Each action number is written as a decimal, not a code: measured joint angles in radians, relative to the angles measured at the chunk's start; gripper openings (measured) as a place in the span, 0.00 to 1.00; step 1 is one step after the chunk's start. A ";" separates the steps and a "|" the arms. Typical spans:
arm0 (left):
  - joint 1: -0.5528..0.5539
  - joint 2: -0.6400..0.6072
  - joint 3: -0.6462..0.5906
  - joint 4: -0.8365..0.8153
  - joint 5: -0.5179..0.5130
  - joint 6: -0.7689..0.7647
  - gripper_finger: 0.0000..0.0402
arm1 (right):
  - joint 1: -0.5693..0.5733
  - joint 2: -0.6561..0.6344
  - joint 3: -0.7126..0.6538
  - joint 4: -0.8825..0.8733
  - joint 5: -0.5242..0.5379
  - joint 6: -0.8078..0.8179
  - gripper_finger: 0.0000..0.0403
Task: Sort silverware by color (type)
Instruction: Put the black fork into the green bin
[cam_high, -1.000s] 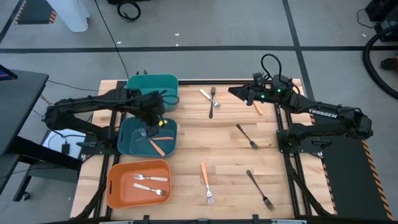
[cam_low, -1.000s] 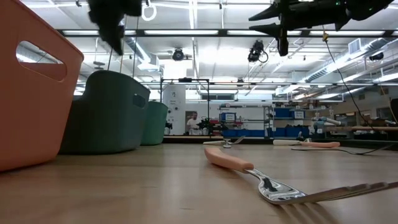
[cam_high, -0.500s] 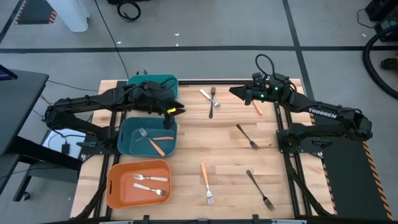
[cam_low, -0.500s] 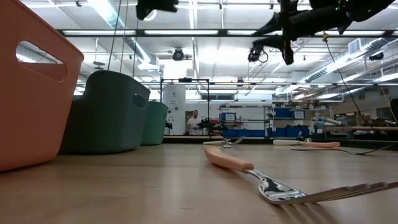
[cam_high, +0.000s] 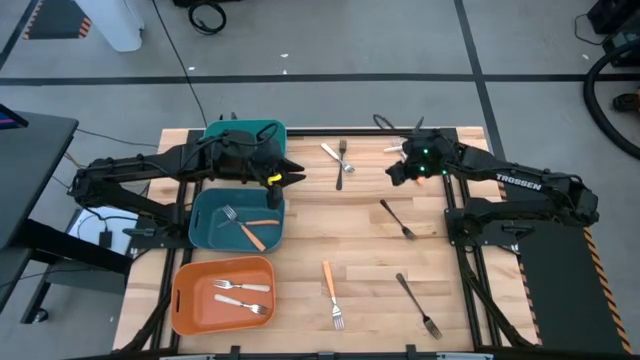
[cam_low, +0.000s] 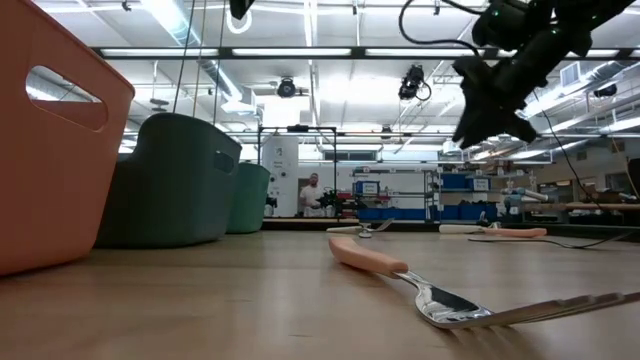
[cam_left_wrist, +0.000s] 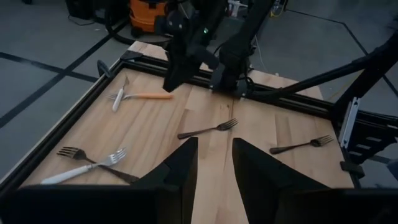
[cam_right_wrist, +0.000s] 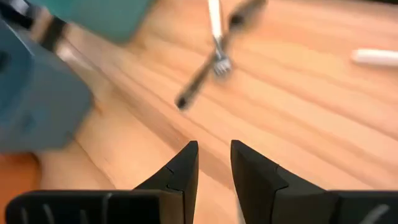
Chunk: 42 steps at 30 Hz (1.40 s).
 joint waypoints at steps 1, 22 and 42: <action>0.000 0.000 0.000 0.000 0.000 0.000 0.27 | 0.000 0.000 0.000 -0.025 0.005 -0.023 0.25; 0.157 0.001 0.000 0.186 -0.044 0.000 0.27 | 0.090 0.000 -0.009 -0.387 -0.100 -0.172 0.26; 0.226 0.001 0.000 0.190 -0.042 -0.027 0.27 | 0.307 0.222 -0.095 -0.296 -0.002 0.036 0.32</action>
